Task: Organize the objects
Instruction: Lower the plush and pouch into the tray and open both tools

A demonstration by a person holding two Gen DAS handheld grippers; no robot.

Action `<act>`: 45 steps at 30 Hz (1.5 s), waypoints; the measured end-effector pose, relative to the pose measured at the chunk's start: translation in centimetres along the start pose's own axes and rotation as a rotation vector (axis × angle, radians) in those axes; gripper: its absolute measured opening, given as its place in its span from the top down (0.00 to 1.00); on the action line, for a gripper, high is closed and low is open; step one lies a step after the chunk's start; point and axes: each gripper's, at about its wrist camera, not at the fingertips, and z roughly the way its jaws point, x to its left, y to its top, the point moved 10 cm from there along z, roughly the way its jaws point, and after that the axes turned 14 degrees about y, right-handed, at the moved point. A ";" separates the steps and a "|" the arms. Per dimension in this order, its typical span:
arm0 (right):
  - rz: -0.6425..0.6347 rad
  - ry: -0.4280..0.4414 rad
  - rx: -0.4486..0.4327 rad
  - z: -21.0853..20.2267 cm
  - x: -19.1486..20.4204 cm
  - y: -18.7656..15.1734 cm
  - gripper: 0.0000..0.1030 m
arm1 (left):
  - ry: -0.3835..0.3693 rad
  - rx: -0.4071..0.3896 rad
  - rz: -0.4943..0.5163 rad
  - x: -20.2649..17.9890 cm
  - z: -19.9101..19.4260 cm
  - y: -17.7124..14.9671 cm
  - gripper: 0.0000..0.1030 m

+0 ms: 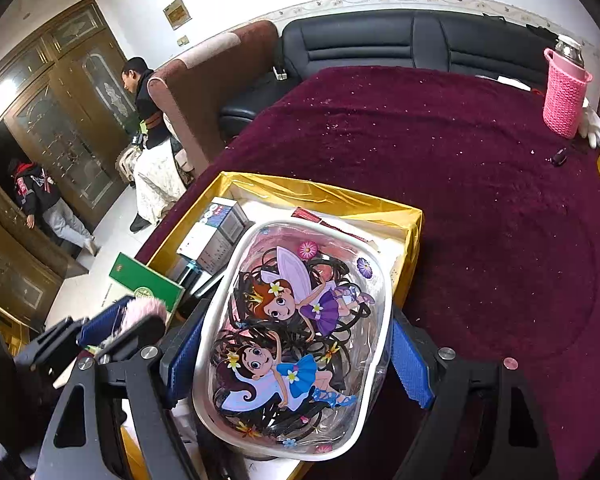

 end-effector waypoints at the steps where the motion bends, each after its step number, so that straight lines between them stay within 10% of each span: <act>1: 0.002 0.000 -0.004 0.0 -0.1 0.2 0.16 | -0.001 0.002 -0.004 0.0 0.2 0.3 0.66; 27: 0.083 -0.012 -0.012 4.3 -2.9 2.4 0.16 | 0.059 0.049 -0.054 0.1 7.2 4.4 0.62; 45: 0.003 -0.115 0.026 5.7 -2.2 2.2 0.14 | 0.129 -0.208 -0.209 5.6 -4.5 4.8 0.03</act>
